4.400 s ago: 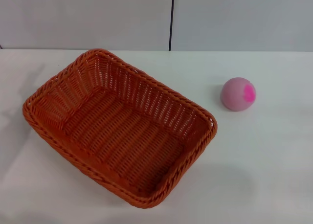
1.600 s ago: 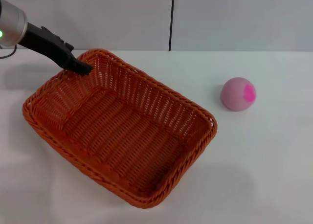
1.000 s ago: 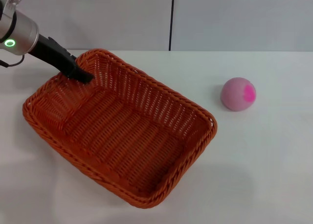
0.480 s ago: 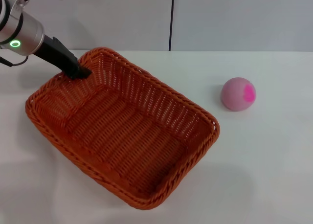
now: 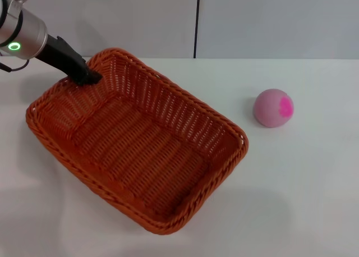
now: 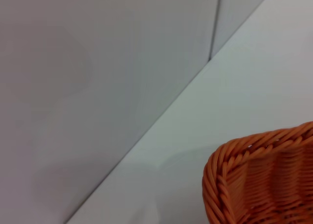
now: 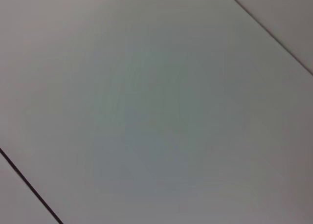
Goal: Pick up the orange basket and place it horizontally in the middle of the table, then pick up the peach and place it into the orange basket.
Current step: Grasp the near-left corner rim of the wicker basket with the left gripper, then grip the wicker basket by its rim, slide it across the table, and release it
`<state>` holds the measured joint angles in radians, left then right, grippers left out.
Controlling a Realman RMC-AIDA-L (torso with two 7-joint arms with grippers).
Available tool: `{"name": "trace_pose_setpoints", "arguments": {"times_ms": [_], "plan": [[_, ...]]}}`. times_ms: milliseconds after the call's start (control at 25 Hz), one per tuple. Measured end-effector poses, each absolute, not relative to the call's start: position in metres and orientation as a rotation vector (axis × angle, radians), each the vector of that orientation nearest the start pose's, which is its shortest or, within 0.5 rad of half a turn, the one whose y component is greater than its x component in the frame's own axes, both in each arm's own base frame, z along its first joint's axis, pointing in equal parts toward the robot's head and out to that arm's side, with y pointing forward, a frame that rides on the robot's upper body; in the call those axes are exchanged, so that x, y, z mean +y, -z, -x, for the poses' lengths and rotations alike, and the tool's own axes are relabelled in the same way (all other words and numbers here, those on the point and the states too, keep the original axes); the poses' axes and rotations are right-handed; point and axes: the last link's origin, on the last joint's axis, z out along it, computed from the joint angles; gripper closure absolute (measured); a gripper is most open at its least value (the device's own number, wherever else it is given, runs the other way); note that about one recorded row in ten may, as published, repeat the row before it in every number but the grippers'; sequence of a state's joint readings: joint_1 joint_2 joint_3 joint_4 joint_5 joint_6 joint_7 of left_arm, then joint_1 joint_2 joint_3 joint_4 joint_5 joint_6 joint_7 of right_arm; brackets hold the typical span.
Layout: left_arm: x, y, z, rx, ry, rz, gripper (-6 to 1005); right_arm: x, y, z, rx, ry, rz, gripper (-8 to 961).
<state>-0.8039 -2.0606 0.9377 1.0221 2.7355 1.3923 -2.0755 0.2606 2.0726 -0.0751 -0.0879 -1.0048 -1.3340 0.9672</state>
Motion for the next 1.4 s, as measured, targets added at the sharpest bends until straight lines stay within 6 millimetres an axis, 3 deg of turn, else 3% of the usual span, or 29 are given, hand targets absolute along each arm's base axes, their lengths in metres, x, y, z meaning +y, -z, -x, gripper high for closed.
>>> {"name": "trace_pose_setpoints", "arguments": {"times_ms": [240,600,760,1040,1160,1400], "plan": [[0.418,-0.041,0.206,-0.691,-0.282,2.598,794,0.245,-0.077,-0.427,1.010,-1.150,0.878,197],[0.411,-0.061,0.201,-0.875,-0.024,2.624,809,0.250,-0.077,-0.426,1.025,-1.150,0.883,197],[0.412,-0.070,0.206,-1.013,0.034,2.555,820,0.255,-0.077,-0.425,1.025,-1.151,0.889,198],[0.412,-0.076,0.210,-1.091,0.085,2.514,830,0.260,-0.077,-0.425,1.035,-1.145,0.892,198],[0.412,-0.088,0.215,-1.257,0.239,2.440,829,0.262,-0.076,-0.425,1.048,-1.136,0.893,198],[0.410,-0.096,0.222,-1.380,0.368,2.387,829,0.263,-0.075,-0.426,1.054,-1.131,0.894,198]]}}
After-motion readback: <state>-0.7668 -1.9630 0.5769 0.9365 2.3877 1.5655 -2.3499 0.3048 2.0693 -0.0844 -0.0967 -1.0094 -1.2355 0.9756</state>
